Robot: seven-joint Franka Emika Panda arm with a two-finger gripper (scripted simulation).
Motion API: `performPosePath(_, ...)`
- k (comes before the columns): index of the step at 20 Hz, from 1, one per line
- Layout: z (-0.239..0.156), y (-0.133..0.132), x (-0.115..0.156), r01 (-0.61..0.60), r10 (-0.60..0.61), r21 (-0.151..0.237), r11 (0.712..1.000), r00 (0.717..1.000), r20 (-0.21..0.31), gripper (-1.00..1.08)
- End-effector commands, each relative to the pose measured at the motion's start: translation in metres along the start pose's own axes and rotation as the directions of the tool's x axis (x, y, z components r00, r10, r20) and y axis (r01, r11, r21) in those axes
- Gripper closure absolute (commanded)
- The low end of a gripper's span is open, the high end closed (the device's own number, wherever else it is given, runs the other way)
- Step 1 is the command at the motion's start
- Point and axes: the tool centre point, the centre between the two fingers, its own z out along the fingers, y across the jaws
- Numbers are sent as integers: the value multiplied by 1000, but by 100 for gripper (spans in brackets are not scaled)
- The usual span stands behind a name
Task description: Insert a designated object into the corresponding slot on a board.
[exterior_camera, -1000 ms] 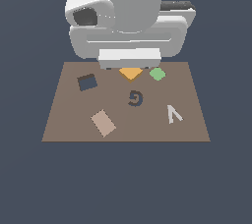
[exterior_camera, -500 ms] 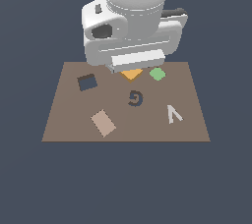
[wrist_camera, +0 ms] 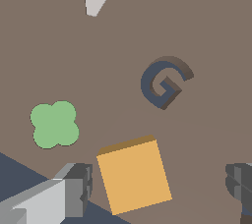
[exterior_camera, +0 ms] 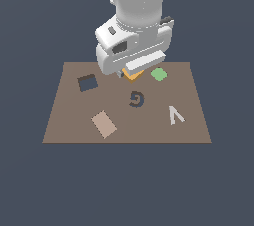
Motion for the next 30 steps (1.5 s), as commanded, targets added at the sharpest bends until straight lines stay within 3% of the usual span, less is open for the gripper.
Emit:
performPosePath(1,11,-5,-8,70,-70,1,998,998,-1,-92)
performPosePath(13,43,-12,-30,252,-252,2,968,968,-2,-92)
performPosePath(30,65,-12,-32,263,-263,1,965,965,-1,-92)
